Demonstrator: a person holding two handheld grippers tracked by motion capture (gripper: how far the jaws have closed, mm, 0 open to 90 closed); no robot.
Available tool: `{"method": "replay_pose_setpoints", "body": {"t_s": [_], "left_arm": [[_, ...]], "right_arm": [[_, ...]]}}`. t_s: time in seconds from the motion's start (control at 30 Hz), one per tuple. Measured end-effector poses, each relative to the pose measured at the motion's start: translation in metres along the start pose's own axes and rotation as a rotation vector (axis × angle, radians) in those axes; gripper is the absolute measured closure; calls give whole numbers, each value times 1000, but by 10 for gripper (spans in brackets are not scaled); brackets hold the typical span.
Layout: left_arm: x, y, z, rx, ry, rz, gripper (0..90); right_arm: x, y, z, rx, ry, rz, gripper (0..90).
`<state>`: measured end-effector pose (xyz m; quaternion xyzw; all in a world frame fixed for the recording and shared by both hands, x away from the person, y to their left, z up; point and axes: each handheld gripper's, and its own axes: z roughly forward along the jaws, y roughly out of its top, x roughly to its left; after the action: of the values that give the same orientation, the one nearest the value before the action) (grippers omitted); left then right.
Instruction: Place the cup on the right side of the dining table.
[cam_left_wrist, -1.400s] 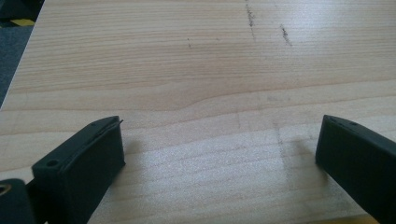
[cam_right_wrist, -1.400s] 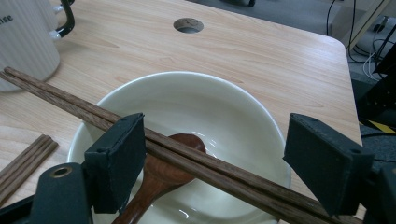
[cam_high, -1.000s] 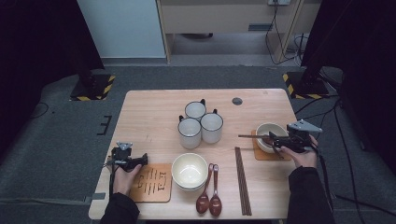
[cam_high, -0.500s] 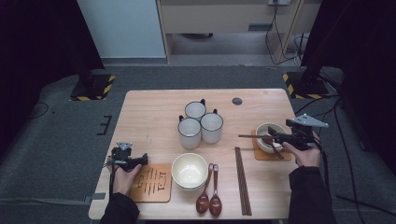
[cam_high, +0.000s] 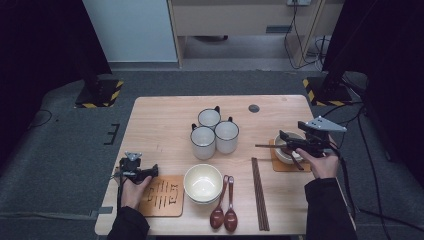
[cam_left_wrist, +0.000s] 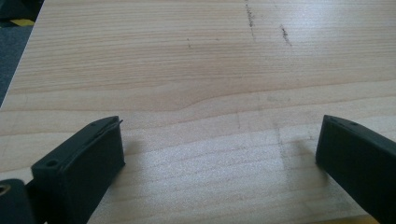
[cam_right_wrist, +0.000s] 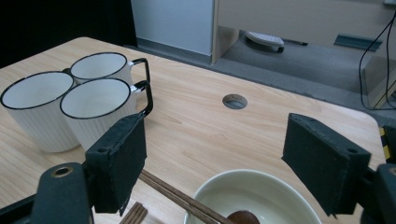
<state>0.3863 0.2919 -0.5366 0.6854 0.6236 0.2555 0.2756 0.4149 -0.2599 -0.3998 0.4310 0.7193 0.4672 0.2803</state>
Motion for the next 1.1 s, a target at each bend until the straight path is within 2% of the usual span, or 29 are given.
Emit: {"method": "replay_pose_setpoints", "body": {"t_s": [0.2,0.43,0.63,0.7,1.1], "left_arm": [[0,0,0,0,0,0,0],[0,0,0,1,0,1,0],[0,0,0,0,0,1,0],[0,0,0,0,0,1,0],[0,0,0,0,0,1,0]], "right_arm": [[8,5,3,2,-6,-25,245],[14,14,5,-31,-4,-14,260],[26,30,11,-48,9,-21,267],[31,33,14,-50,16,-9,274],[48,41,36,-15,29,-5,305]]}}
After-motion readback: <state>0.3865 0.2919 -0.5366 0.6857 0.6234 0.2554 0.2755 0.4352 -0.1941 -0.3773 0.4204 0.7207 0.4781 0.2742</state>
